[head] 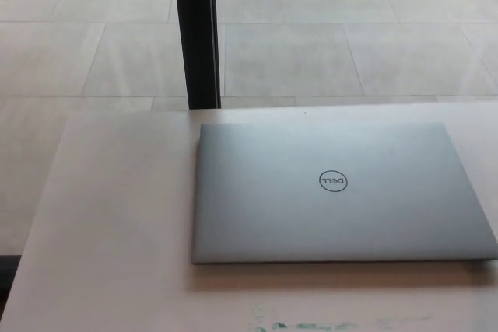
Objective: The robot uses its right hand to push down on the lid of a laptop kept in the middle of the desk to close it
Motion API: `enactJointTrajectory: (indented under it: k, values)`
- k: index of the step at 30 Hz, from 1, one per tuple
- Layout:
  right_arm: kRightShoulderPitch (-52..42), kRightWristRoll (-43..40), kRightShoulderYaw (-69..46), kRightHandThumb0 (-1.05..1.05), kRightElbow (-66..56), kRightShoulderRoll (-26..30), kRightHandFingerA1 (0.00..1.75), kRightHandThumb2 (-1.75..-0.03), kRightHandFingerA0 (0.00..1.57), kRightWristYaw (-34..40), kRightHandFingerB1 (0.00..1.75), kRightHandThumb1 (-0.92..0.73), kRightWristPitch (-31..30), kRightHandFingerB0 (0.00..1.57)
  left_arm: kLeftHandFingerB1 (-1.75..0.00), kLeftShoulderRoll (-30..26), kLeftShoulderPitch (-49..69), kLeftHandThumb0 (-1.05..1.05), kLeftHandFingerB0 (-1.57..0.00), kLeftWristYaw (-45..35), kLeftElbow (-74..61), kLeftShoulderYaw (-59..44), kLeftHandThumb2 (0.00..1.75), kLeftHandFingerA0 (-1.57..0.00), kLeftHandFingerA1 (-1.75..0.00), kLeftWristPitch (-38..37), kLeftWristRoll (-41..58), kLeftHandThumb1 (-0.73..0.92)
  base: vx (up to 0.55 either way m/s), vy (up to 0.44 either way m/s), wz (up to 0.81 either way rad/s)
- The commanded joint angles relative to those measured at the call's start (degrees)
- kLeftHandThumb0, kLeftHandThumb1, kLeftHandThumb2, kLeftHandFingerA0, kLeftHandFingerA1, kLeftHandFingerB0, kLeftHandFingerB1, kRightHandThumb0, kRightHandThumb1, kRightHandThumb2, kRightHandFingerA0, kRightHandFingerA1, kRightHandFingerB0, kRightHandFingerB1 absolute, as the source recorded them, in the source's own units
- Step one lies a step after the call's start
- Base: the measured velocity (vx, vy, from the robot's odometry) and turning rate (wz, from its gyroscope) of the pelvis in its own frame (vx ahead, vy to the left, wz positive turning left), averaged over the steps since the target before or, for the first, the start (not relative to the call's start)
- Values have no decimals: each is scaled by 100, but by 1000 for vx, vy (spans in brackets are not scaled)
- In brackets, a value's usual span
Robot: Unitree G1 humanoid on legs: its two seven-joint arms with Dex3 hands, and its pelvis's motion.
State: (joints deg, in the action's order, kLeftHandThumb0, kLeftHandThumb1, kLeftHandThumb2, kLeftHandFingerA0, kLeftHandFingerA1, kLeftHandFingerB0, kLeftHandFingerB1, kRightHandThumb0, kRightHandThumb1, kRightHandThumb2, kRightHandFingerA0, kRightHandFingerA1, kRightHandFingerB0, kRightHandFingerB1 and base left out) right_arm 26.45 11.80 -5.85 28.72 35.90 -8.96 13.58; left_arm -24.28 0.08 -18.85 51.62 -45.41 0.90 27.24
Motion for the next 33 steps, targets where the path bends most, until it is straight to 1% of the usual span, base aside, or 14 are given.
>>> enactJointTrajectory:
  k: [1, 3, 4, 12, 13, 14, 16, 21, 22, 23, 26, 28, 29, 33]
  values:
    - [-1125, -2705, -3887, -92, 657, 793, 82, -77, 56, 199, 63, -92, -776, 44, -37, -240, 22, -80, -32, -14, 51, 84, 67, -38, -48, -77, -5, 89, 0, 0, 0]
    - [-1382, -2706, -4238, -85, 1076, 867, 81, -116, 53, 390, 70, -77, -446, 42, -37, -236, 31, -81, -32, -62, 53, 73, 66, -36, -48, -94, 13, 88, 0, 0, 0]
    - [-1465, -2708, -4335, -87, 1191, 868, 88, -78, 49, 478, 71, -92, -350, 38, -41, -231, 28, -86, -30, -57, 51, 65, 77, -36, -51, -96, 22, 76, 0, 0, 0]
    - [-2393, -3168, -5613, -94, 1651, -31, 132, -75, 32, 1637, 93, -92, 20, 13, -40, -208, -73, -87, -29, -14, 63, 72, 78, -34, -51, -102, 27, 77, 0, 0, 0]
    - [-2427, -3191, -5702, -91, 1608, -139, 109, -124, 52, 1709, 80, -81, 32, 24, -40, -224, -81, -87, -29, -22, 95, 56, 78, -35, -51, -87, 43, 77, 0, 0, 0]
    - [-2423, -3189, -5737, -91, 1700, -167, 109, -124, 52, 1742, 80, -81, 119, 24, -40, -238, -88, -87, -29, -25, 125, 37, 78, -35, -51, -95, 55, 77, 0, 0, 0]
    - [-2324, -3243, -5830, -88, 2215, 7, 142, -74, 38, 1714, 101, -92, 191, 19, -38, -227, -98, -81, -32, -14, 120, 17, 66, -37, -49, -90, 77, 88, 0, 0, 0]
    - [-2295, -3150, -6068, -81, 2242, -14, 138, -75, 36, 1875, 94, -92, 228, 7, -41, -196, -32, -85, -27, 13, 53, 14, 78, -33, -51, -94, 70, 78, 0, 0, 0]
    - [-2231, -3175, -6098, -79, 2269, -35, 107, -116, 59, 1819, 62, -73, 266, 0, -46, -223, -52, -71, -13, -12, 162, -23, 111, -34, -61, -94, 100, 68, 0, 0, 0]
    - [-2217, -3173, -6135, -87, 2237, -76, 132, -69, 35, 1735, 59, -92, 243, 0, -40, -250, -75, -86, -26, -26, 250, -38, 77, -33, -51, -106, 107, 78, 0, 0, 0]
    - [-2196, -3121, -6207, -91, 2225, -116, 131, -72, 37, 1650, 61, -92, 229, 0, -37, -272, -122, -82, -30, -23, 353, -10, 67, -35, -47, -151, 69, 89, 0, 0, 0]
    - [-2193, -3002, -6161, -89, 2285, -142, 131, -75, 40, 1591, 88, -92, 244, 0, -45, -280, -109, -74, -13, -6, 377, 21, 112, -34, -59, -192, 25, 70, 0, 0, 0]
    - [-2163, -2927, -6125, -88, 2387, -135, 135, -73, 39, 1618, 88, -92, 289, 1, -37, -268, -103, -80, -29, -4, 336, 15, 67, -34, -47, -178, 39, 90, 0, 0, 0]
    - [-1993, -2800, -6076, -76, 2740, -216, 135, -76, 19, 1681, 102, -92, 720, 6, -40, -236, -128, -89, -26, -7, 324, 28, 79, -34, -50, -170, 49, 76, 0, 0, 0]
